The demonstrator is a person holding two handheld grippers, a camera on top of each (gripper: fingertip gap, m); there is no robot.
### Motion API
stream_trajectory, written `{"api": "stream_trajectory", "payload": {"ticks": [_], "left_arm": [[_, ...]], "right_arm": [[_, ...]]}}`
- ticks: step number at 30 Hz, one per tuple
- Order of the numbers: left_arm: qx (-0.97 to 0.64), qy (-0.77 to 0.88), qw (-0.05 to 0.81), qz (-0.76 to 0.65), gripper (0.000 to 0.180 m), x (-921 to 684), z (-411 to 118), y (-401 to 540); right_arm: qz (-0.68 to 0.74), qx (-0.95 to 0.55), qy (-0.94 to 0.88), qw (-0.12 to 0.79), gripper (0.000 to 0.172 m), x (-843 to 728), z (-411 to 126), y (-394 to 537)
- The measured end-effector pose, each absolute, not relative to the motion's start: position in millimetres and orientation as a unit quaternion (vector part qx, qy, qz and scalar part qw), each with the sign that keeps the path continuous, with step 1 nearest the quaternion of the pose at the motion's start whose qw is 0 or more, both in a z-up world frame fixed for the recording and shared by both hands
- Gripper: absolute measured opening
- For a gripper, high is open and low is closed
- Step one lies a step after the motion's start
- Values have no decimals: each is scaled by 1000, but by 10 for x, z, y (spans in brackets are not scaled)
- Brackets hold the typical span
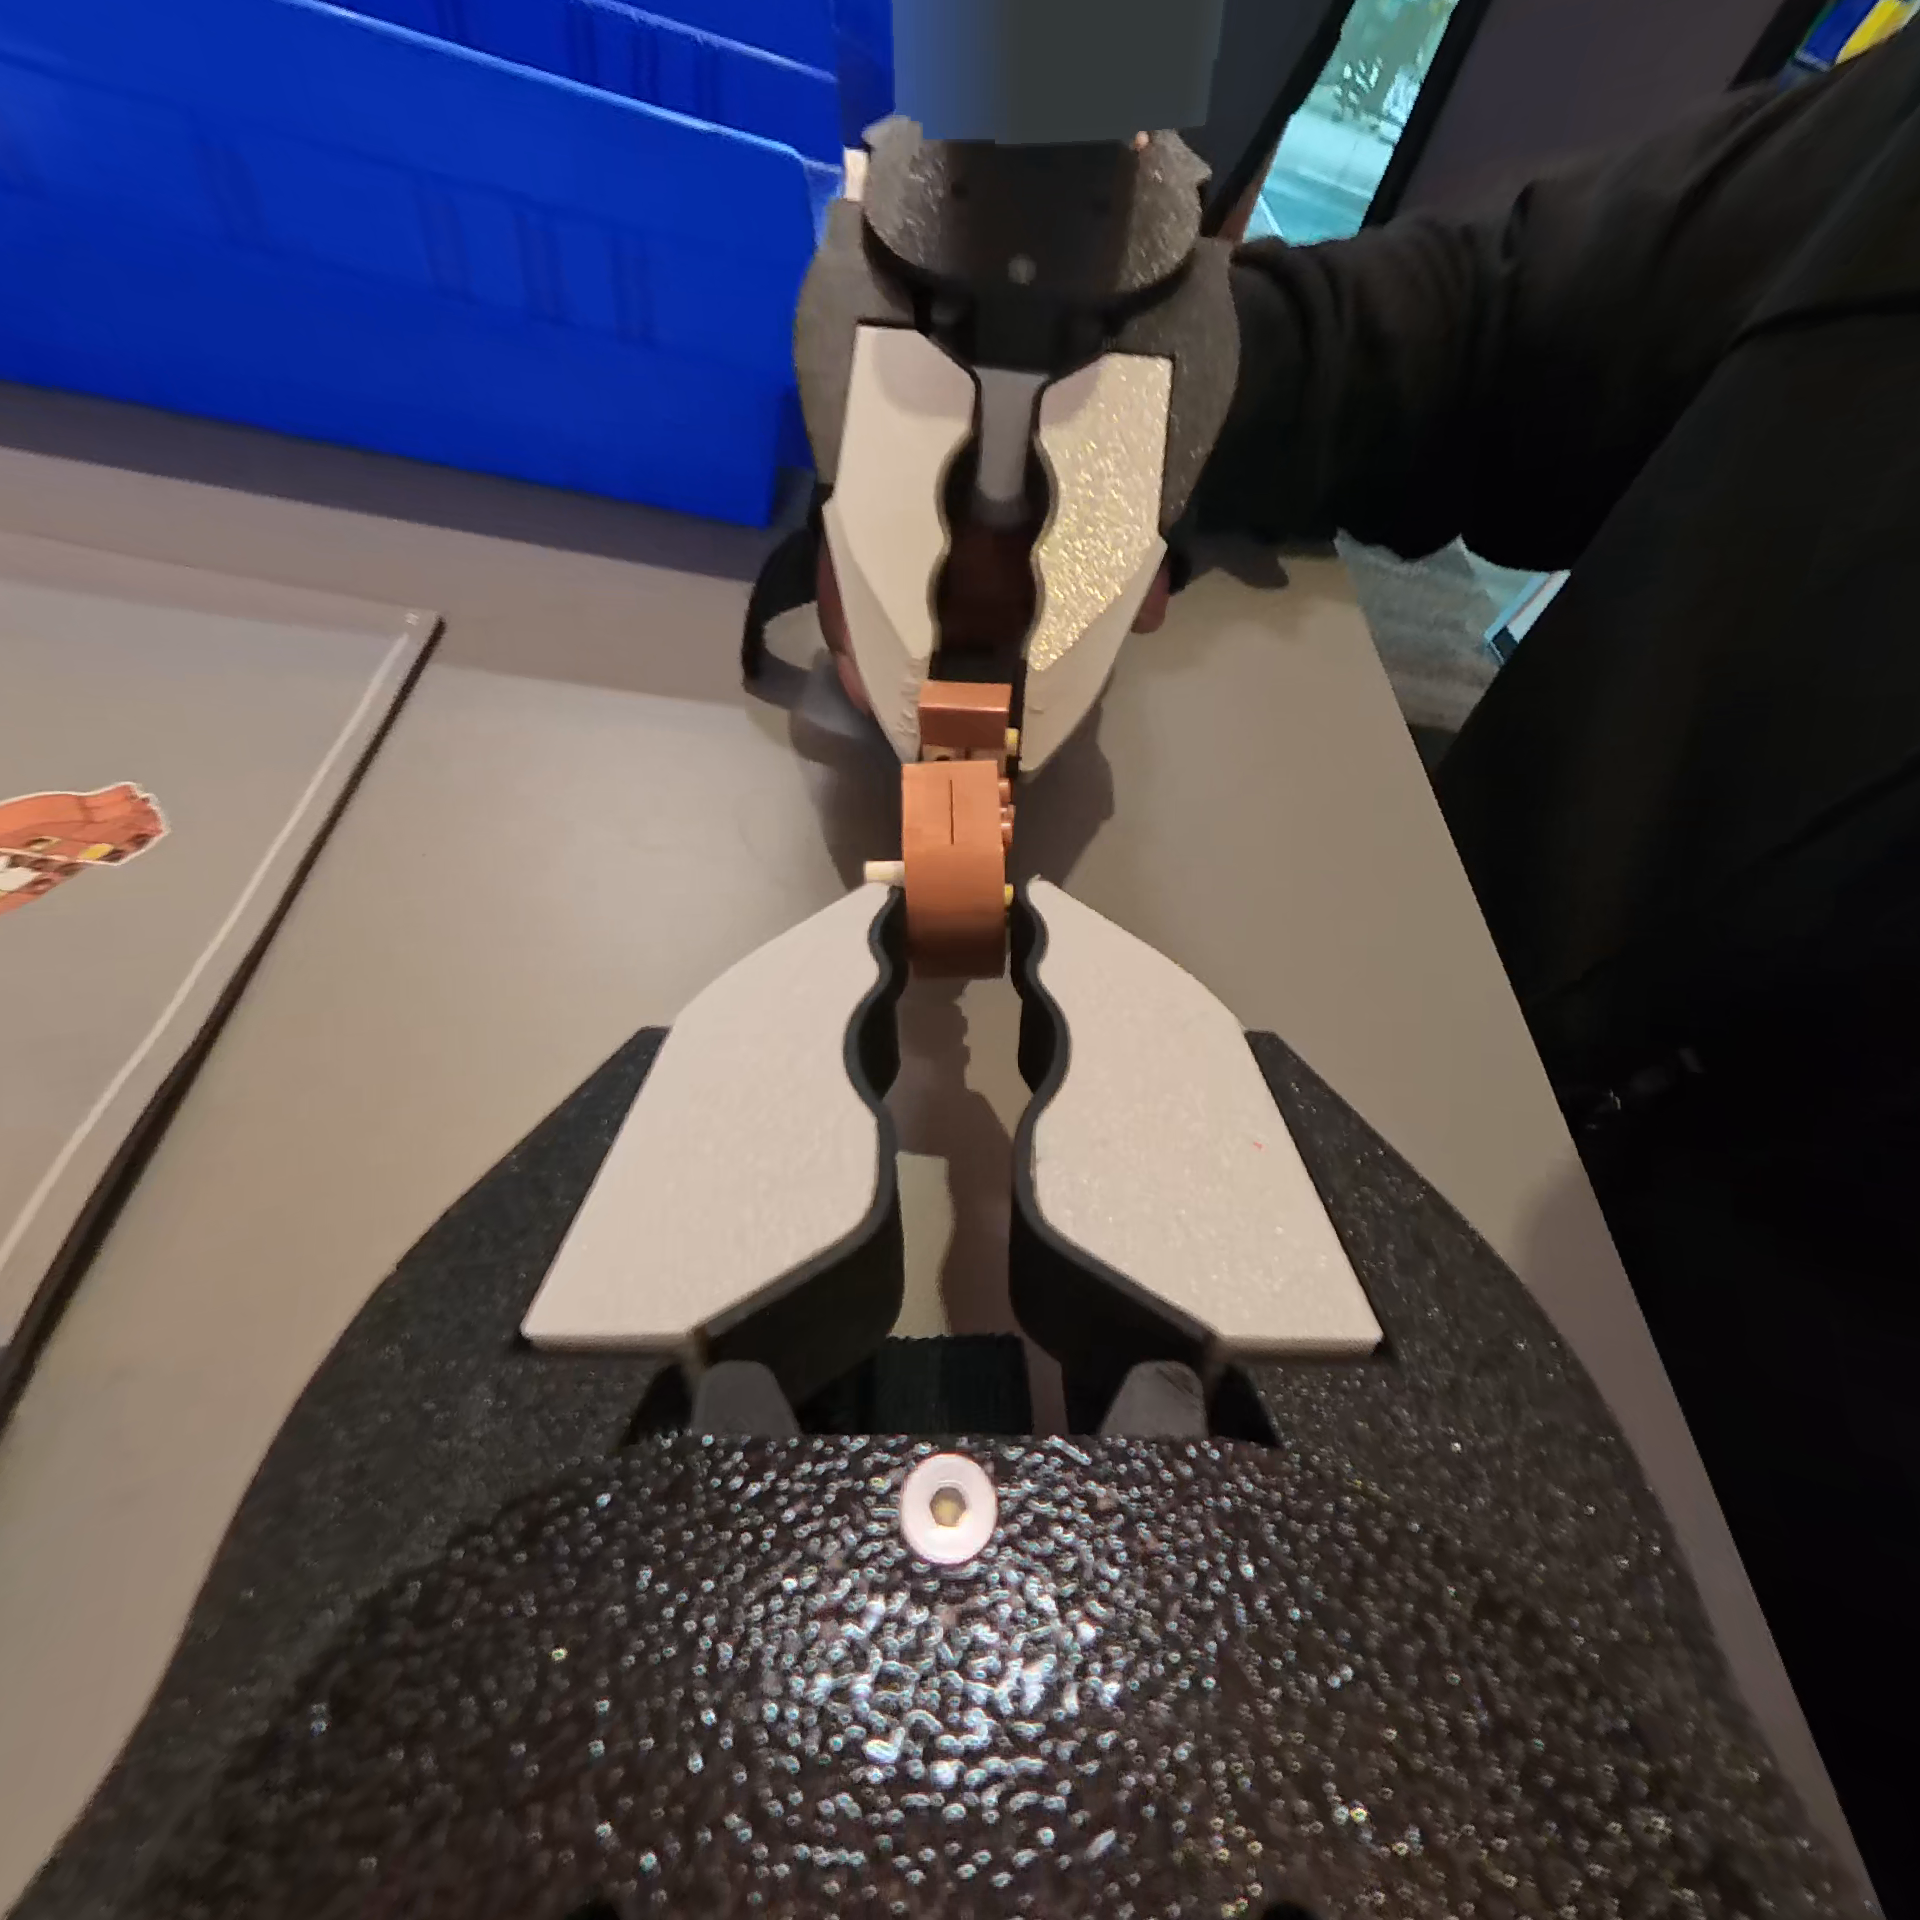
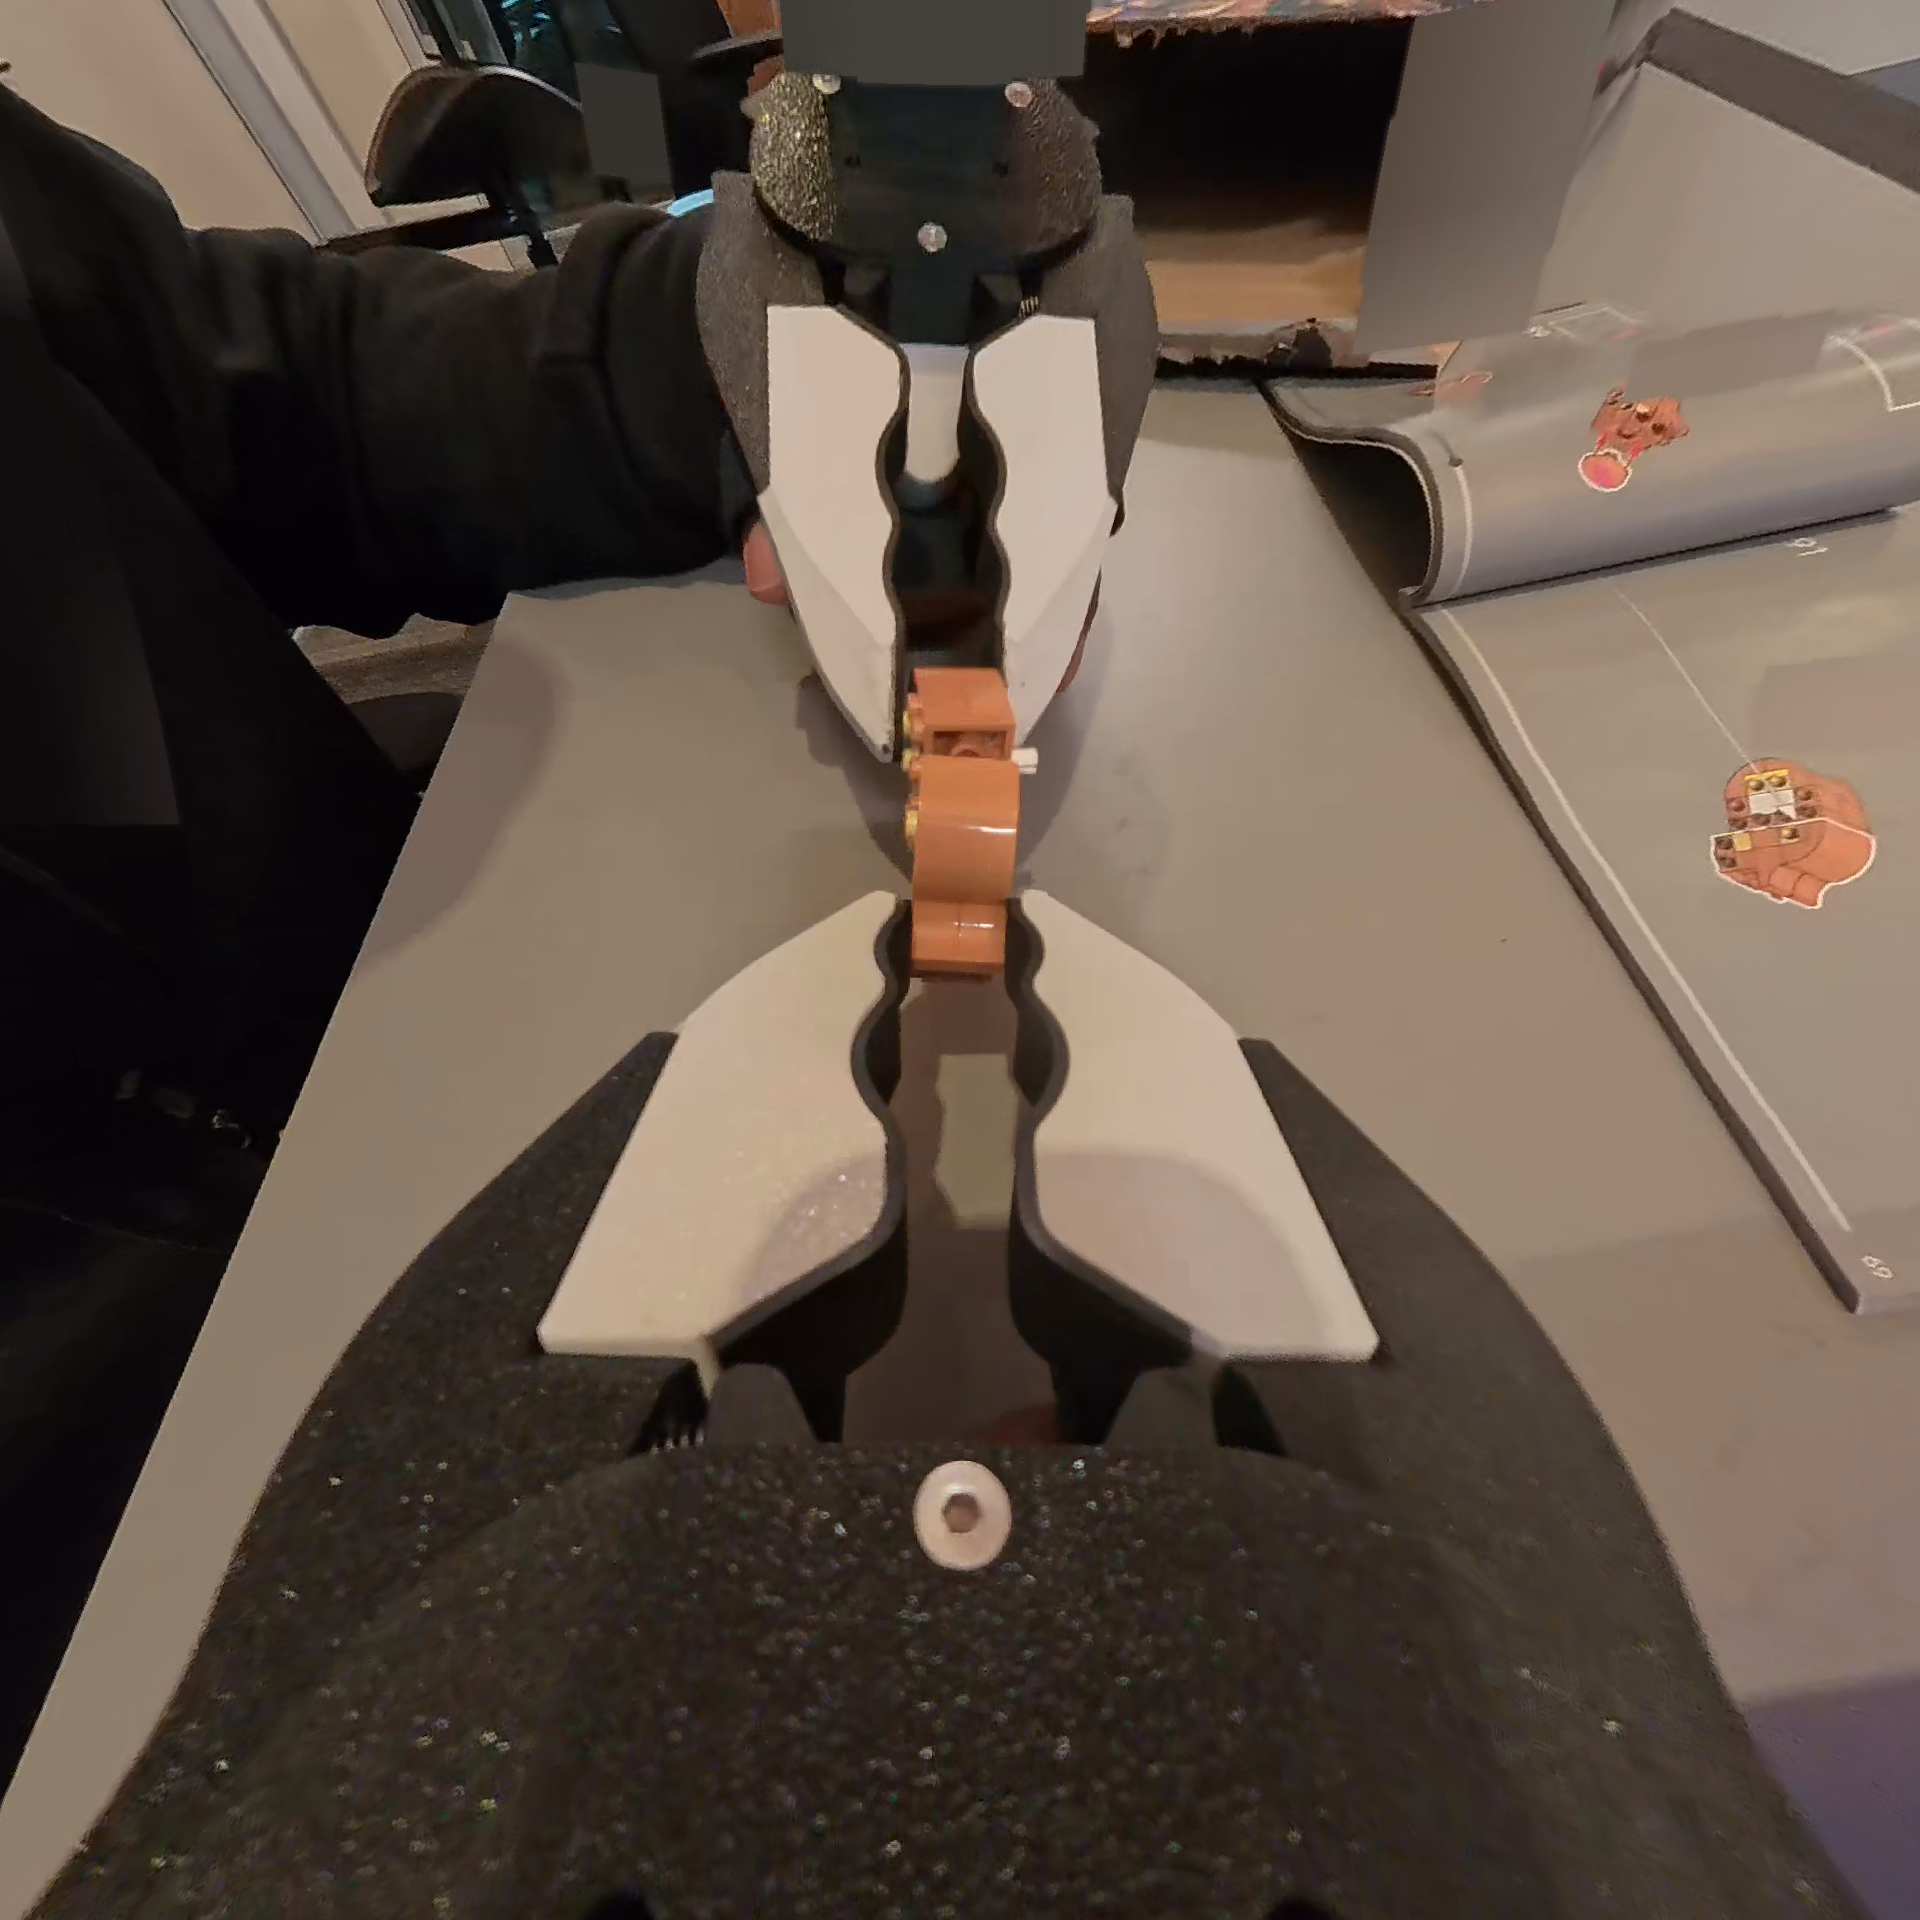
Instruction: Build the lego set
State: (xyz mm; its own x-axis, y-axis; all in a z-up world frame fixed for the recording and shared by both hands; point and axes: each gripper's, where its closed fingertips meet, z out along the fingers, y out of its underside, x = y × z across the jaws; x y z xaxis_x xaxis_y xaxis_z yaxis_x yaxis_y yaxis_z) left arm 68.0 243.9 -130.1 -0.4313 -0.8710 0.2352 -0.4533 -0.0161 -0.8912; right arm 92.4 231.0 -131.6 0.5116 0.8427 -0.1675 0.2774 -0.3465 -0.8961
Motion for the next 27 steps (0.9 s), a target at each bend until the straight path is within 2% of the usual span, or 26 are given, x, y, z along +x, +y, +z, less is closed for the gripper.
{"api": "stream_trajectory", "payload": {"ticks": [27], "left_arm": [[-515, 662, 187, -512, 18, 693, -1348, 2493]], "right_arm": [[338, -768, -361, 406, 17, 921, -1382, 2329]]}}
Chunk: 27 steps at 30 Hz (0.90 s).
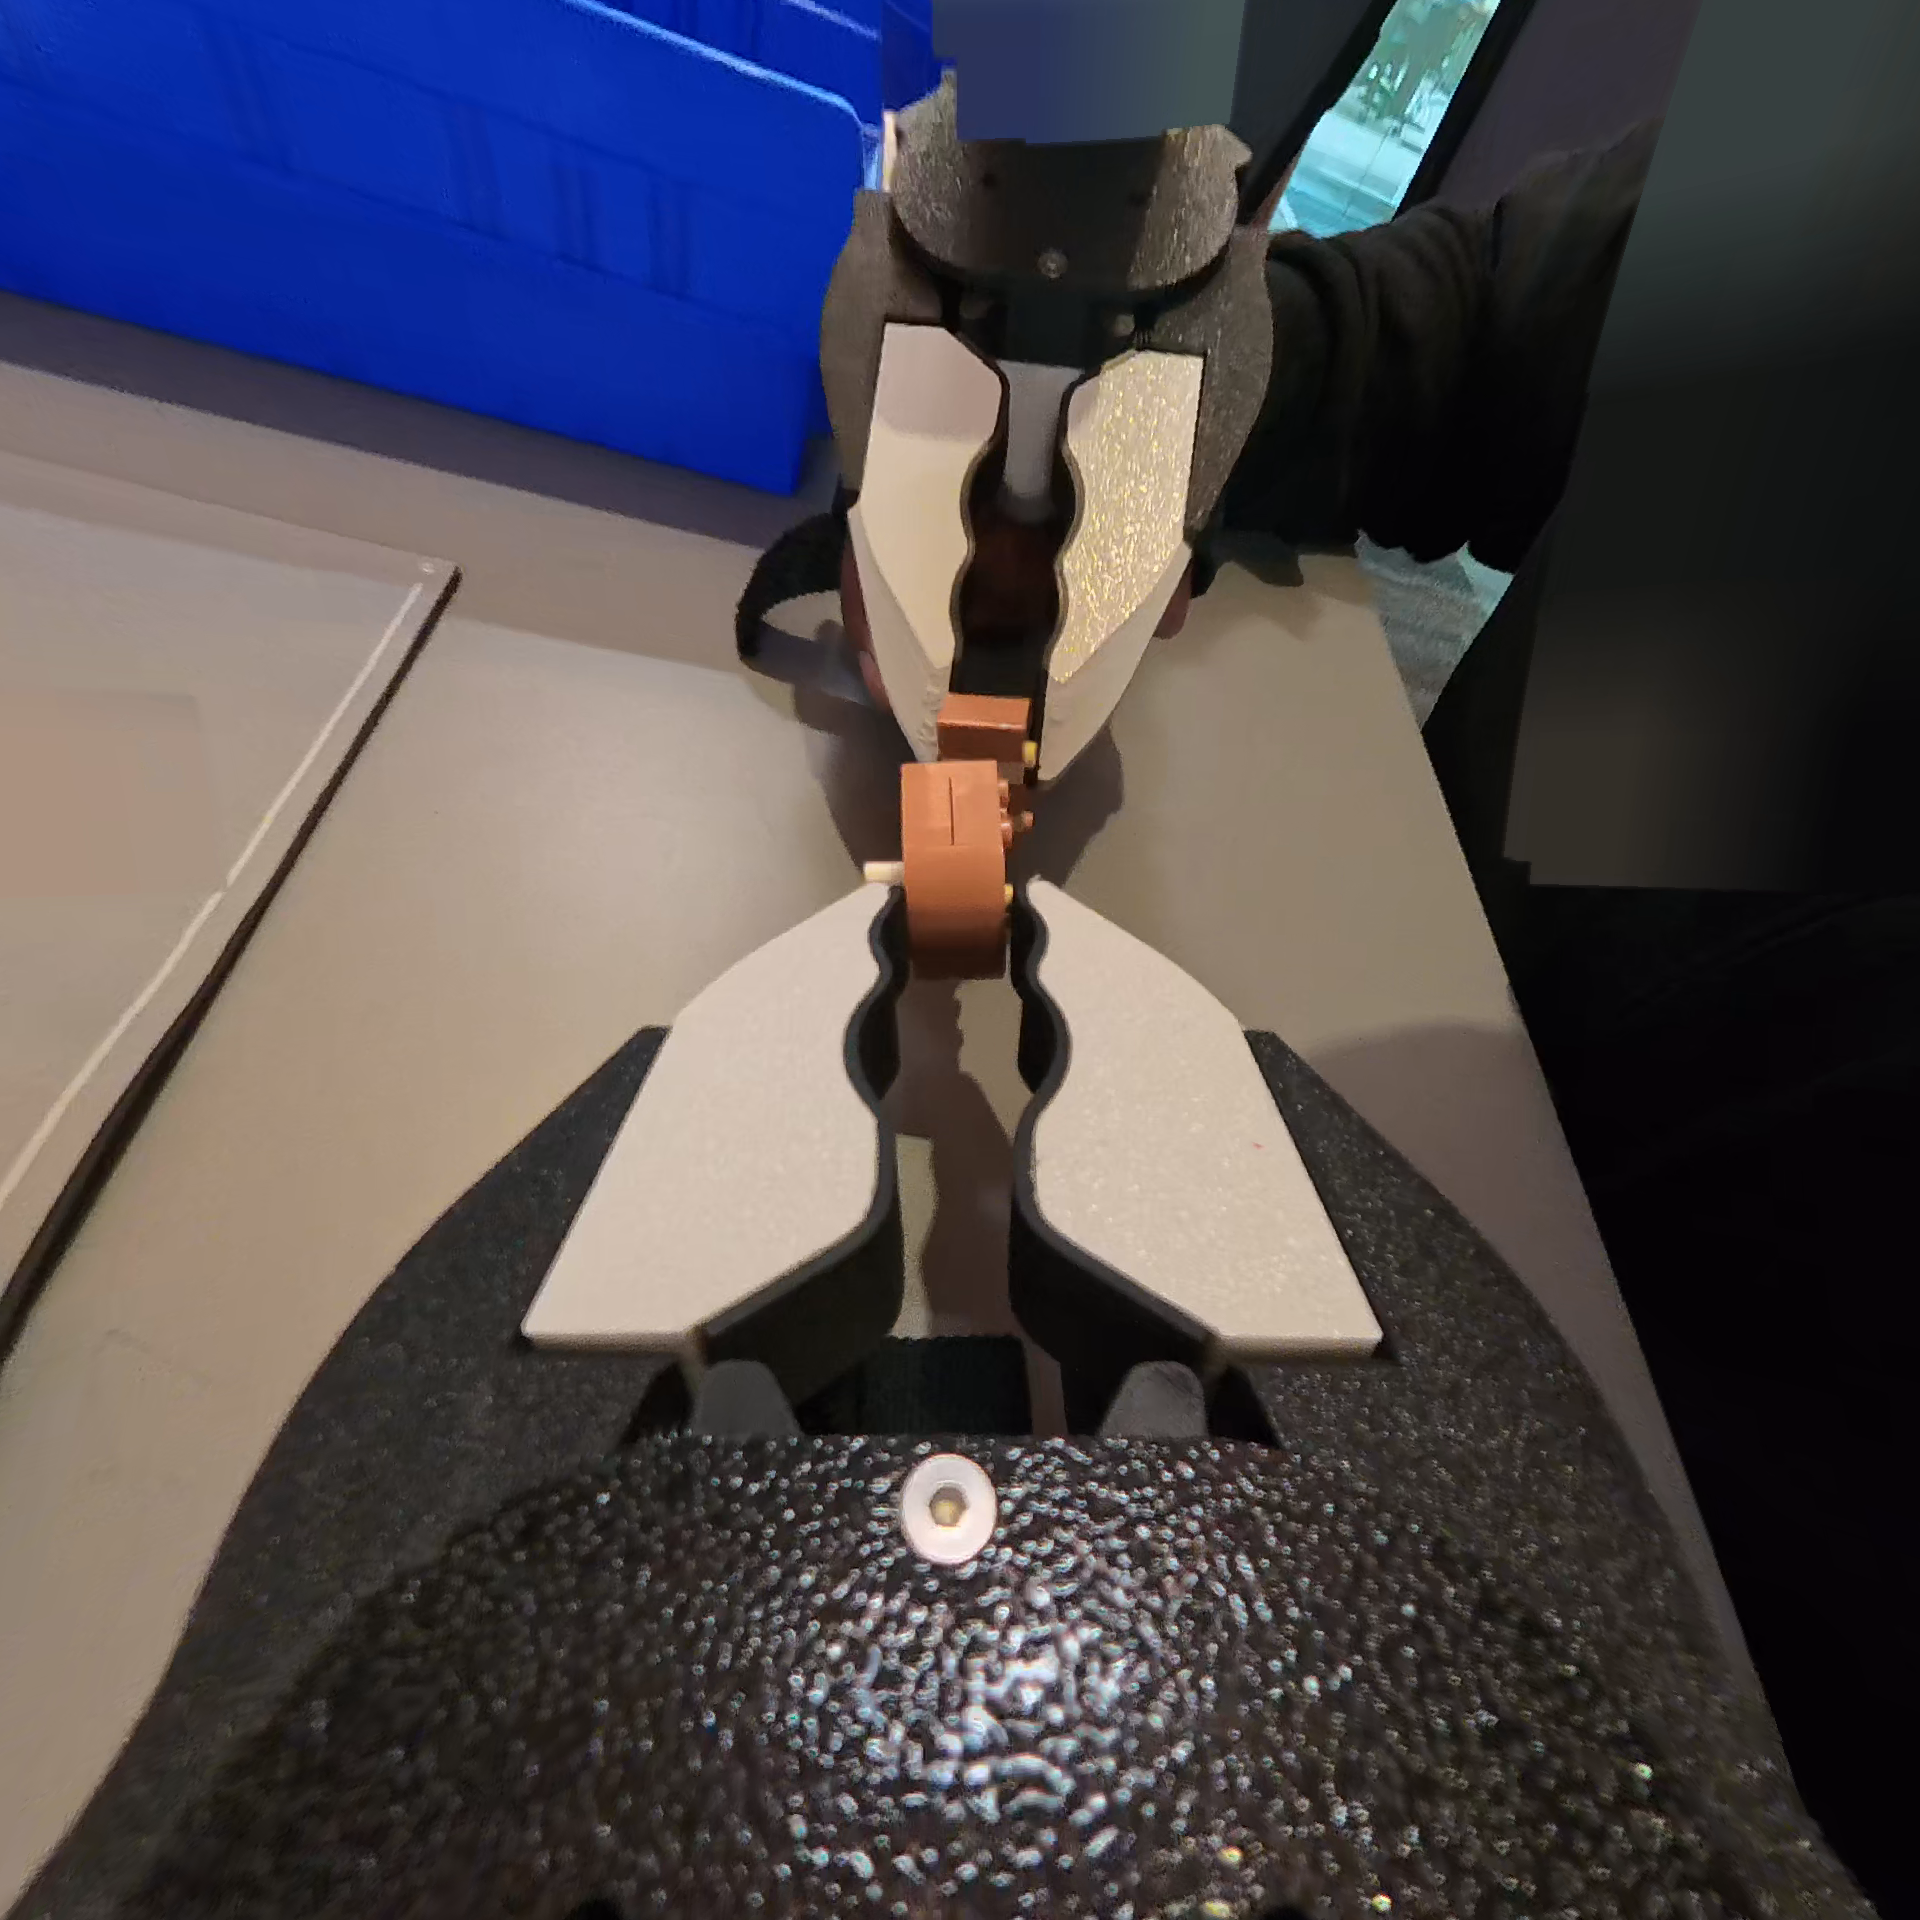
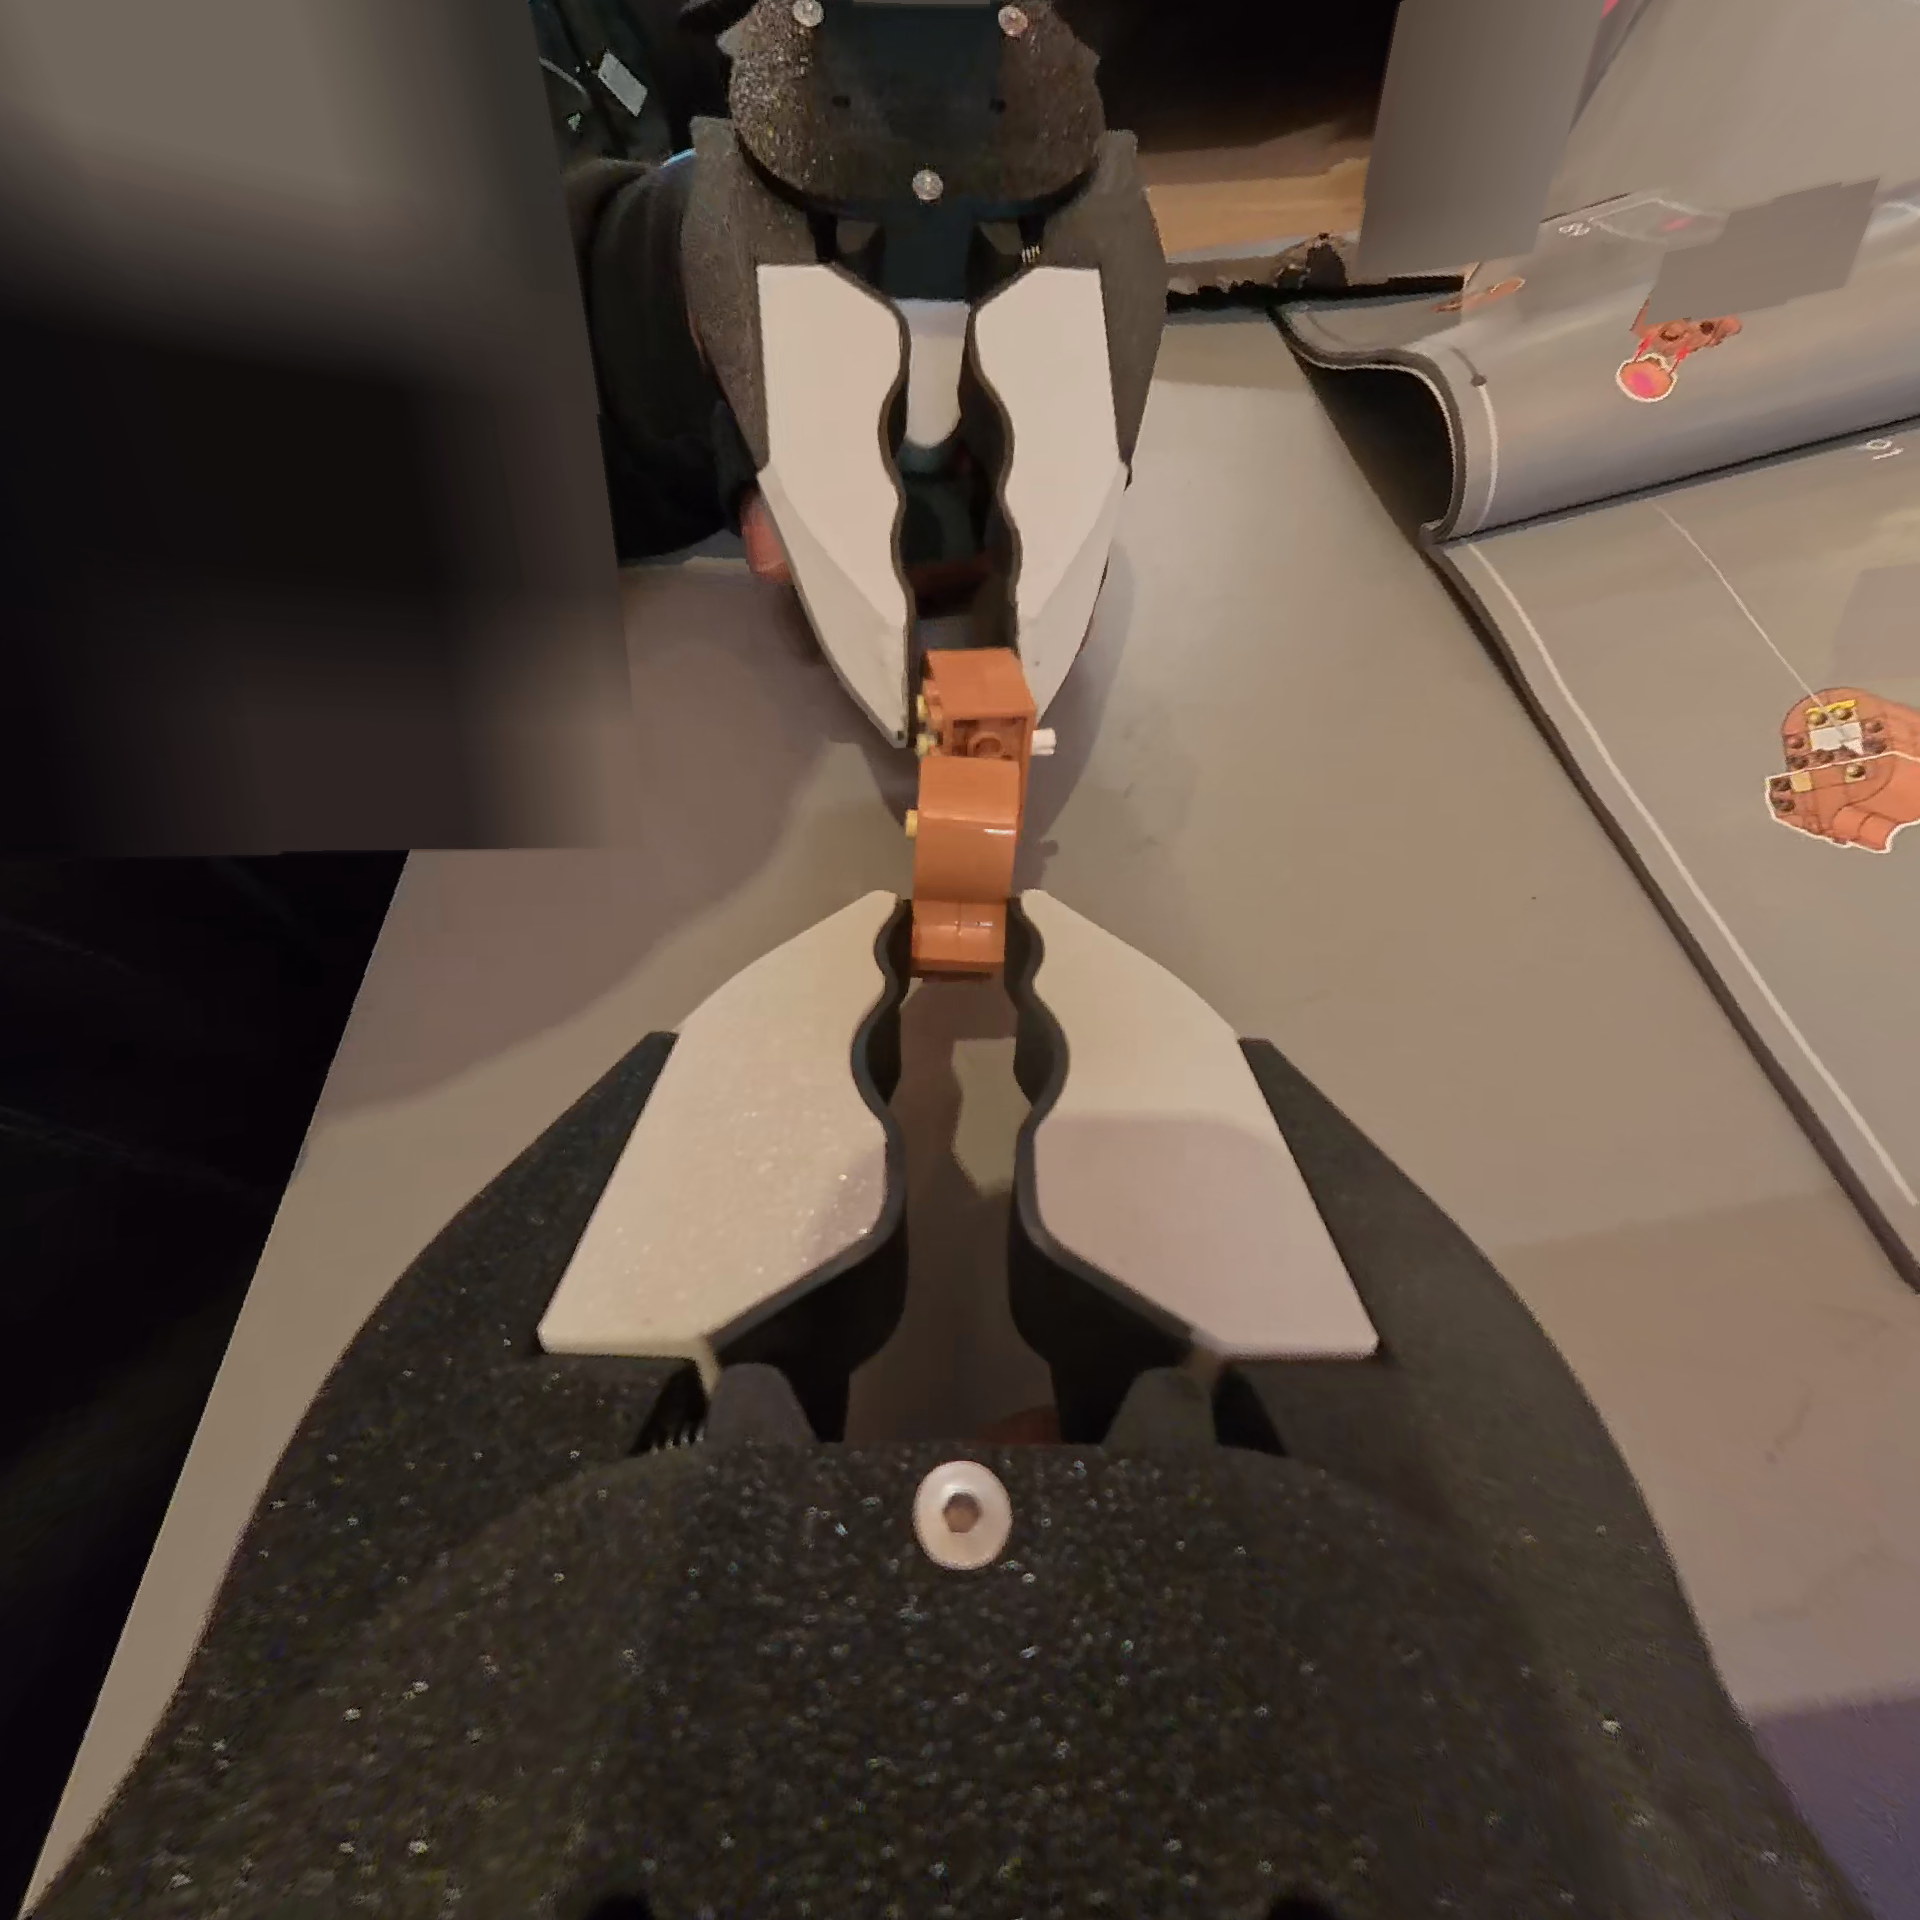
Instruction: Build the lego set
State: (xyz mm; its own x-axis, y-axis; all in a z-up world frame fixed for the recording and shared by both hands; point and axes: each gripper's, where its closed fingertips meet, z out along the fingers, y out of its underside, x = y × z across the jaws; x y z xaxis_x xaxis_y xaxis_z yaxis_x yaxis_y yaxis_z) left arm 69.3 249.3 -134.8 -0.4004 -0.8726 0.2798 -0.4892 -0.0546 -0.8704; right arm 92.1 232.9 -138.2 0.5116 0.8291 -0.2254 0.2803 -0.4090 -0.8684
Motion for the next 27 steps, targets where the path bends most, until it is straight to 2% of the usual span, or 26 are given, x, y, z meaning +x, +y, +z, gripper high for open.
{"api": "stream_trajectory", "payload": {"ticks": [27], "left_arm": [[-494, 679, 165, -518, 18, 668, -1359, 2330]], "right_arm": [[339, -758, -396, 392, 16, 848, -1408, 2252]]}}
